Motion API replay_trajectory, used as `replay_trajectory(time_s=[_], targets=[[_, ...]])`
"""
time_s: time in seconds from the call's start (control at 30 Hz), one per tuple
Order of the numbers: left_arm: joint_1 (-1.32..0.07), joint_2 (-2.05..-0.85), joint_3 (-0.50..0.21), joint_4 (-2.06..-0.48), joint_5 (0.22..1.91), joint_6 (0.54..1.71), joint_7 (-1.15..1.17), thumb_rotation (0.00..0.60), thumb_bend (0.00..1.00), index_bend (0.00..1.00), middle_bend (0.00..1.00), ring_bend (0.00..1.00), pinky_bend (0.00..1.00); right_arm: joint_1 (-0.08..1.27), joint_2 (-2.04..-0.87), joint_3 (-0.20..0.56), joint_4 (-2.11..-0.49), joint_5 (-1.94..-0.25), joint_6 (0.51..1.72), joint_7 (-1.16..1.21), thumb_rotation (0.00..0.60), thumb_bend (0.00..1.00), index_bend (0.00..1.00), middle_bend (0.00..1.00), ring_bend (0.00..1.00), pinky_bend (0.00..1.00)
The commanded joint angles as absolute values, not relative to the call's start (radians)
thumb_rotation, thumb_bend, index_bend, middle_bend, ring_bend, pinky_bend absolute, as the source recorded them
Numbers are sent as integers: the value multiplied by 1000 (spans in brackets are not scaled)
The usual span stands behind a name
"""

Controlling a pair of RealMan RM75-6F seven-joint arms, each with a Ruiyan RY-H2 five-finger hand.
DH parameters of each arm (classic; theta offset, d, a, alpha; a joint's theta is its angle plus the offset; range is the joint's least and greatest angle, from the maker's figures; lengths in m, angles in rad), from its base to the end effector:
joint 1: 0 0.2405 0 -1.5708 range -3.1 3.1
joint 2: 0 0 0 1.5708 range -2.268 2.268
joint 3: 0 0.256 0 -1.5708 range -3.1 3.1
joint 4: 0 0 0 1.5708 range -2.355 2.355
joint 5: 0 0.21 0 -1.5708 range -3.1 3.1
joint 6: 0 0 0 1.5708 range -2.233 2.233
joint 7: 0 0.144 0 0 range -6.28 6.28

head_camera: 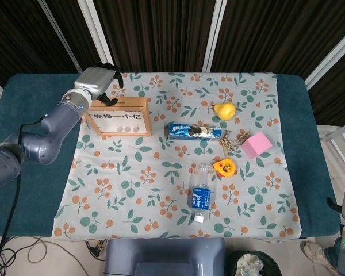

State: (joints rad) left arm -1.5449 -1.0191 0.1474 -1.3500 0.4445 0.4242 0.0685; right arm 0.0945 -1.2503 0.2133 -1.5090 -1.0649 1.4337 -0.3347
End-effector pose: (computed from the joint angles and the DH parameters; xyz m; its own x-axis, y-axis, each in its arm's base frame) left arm -0.0348 0.4939 0.1674 0.5237 0.3320 0.7845 0.8512 -0.2394 -0.4670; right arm -0.3651 -0.2049 0.1637 0.5734 -0.0172 0.8191 -0.7390 0.4209 0.5261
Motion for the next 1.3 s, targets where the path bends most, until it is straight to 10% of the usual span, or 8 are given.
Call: replay_trajectory(time_s=[0.03, 0.43, 0.8, 1.3], targets=[[-1475, -892, 119, -1570, 538, 697, 115, 600, 323, 365, 99, 0, 0, 96, -1249, 212, -1510, -1067, 1428, -330, 600, 237, 7, 2, 0, 0], [-979, -897, 245, -1988, 943, 1590, 295, 600, 322, 325, 59, 0, 0, 96, -1224, 191, -1529, -1146, 1408, -228, 600, 238, 7, 2, 0, 0], [-638, -1079, 343, -1870, 1176, 1707, 258, 600, 317, 284, 37, 0, 0, 103, -1216, 136, -1484, -1376, 1451, -48, 600, 238, 7, 2, 0, 0], [-435, -1239, 256, -1664, 1258, 1655, 157, 600, 309, 262, 1, 0, 0, 91, -1203, 112, -1487, -1496, 1539, 5, 600, 238, 2, 2, 0, 0]])
